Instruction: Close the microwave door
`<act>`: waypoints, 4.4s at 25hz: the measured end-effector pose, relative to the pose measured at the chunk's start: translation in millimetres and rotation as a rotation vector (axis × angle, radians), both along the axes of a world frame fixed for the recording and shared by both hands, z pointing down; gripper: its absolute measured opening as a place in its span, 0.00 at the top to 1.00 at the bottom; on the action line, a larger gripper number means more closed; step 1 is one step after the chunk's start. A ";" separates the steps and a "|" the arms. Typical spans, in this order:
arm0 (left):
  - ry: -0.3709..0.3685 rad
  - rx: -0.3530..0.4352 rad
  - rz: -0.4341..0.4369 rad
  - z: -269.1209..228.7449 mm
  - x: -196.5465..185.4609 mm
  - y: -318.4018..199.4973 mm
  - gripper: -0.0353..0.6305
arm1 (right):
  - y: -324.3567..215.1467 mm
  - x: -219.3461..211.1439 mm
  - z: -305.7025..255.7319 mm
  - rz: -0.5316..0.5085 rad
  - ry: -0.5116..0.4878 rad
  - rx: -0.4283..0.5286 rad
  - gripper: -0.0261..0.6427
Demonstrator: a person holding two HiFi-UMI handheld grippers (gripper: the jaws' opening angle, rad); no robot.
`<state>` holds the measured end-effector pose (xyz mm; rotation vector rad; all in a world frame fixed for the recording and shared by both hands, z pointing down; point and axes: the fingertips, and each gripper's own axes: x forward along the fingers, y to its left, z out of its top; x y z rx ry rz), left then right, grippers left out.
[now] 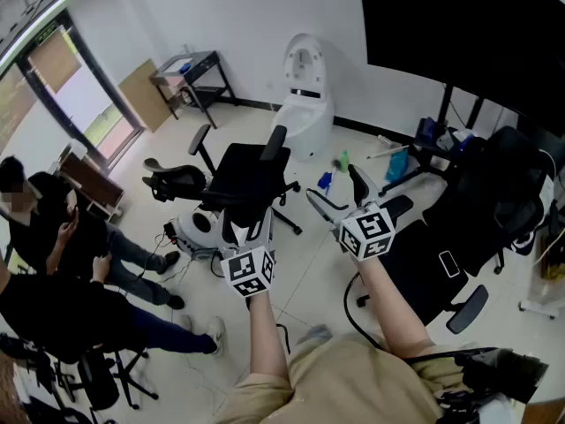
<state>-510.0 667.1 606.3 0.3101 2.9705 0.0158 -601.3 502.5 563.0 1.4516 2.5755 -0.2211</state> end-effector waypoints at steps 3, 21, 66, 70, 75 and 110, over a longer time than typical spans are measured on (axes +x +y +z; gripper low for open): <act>-0.046 0.018 0.100 -16.9 -16.3 1.0 0.30 | 4.0 -4.8 -7.9 0.071 -0.014 0.010 0.25; -0.050 -0.002 1.174 -153.3 80.5 -419.3 0.30 | -396.5 283.4 -151.4 1.080 -0.071 -0.085 0.25; -0.049 -0.027 2.256 -75.8 292.9 -1138.9 0.30 | -963.3 532.0 -43.1 2.038 -0.030 -0.139 0.35; -0.027 -0.053 2.268 -50.4 294.5 -1180.4 0.30 | -998.6 543.5 -28.5 2.068 -0.042 -0.152 0.36; -0.054 -0.066 2.238 -27.3 318.6 -1250.6 0.30 | -1080.6 568.6 -0.2 2.035 -0.051 -0.167 0.36; 1.169 0.138 2.067 97.9 366.7 -1425.1 0.47 | -1335.2 711.4 -28.9 1.716 -0.045 -0.325 0.42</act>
